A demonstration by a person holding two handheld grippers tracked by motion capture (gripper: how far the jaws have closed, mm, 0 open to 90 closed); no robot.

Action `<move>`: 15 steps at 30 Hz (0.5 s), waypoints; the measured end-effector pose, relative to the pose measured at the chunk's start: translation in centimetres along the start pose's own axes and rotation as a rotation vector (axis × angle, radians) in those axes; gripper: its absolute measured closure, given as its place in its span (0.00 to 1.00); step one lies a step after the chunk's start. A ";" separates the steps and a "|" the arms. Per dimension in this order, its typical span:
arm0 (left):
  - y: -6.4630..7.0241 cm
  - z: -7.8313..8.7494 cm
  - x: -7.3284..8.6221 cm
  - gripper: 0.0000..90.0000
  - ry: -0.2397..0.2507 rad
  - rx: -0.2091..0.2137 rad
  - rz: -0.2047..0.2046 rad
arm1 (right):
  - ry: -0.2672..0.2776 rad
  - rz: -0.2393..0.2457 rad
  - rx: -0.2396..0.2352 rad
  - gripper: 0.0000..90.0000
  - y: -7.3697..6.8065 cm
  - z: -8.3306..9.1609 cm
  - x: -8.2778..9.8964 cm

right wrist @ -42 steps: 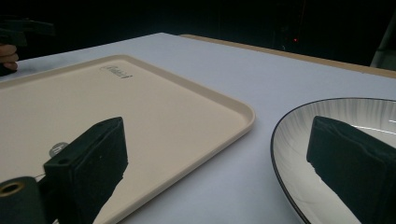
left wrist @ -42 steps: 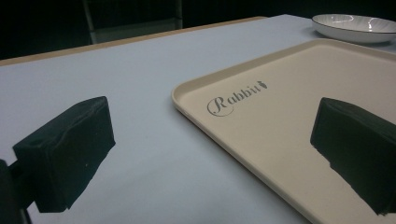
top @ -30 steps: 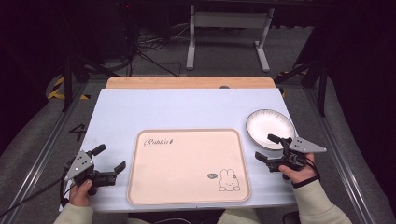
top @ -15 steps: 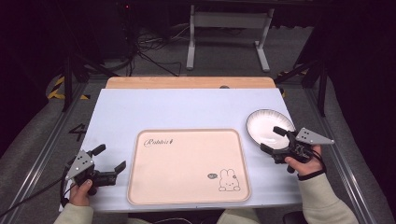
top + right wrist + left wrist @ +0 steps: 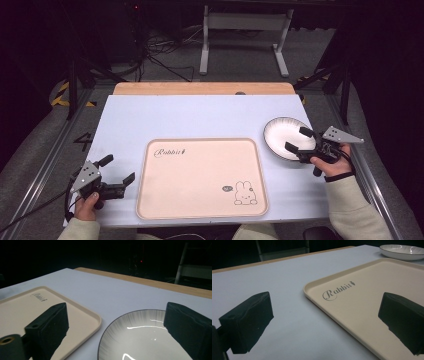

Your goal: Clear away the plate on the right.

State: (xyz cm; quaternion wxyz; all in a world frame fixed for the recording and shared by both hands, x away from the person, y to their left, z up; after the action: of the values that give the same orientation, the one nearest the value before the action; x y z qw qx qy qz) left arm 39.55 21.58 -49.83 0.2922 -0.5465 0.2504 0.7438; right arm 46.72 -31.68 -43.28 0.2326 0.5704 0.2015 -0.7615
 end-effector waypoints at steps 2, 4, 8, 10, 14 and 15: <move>0.0 0.0 0.0 0.00 -0.001 0.000 0.000 | -0.023 0.012 0.026 0.08 0.8 -0.1 0.1; 0.0 0.0 0.0 0.00 -0.001 0.000 -0.001 | -0.041 0.009 0.041 0.08 1.5 -0.2 0.2; 0.0 0.0 0.0 0.00 -0.001 0.000 -0.002 | -0.062 -0.002 0.064 0.08 2.8 -0.2 0.2; 0.0 0.0 0.0 0.00 -0.001 0.000 -0.001 | -0.074 -0.002 0.075 0.11 3.3 -0.2 0.3; 0.0 0.0 0.0 0.00 -0.002 0.000 -0.001 | -0.096 -0.006 0.112 0.14 4.8 -0.2 0.4; 0.0 0.0 0.0 0.00 -0.002 0.000 -0.001 | -0.100 -0.007 0.115 0.15 5.0 -0.2 0.4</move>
State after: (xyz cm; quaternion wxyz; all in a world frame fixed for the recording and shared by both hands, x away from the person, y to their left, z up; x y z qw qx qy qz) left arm 39.56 21.57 -49.84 0.2927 -0.5461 0.2498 0.7441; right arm 49.68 -35.70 -43.96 0.2064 0.5432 0.1475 -0.8003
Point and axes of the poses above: each handheld gripper's, and its own axes: z roughly backward along the jaws, x roughly out of its underside, y roughly to its right, the point moved 10 cm from there along -z, roughly forward along the jaws, and after that the axes turned 7 degrees about x, right-handed, at the moved point
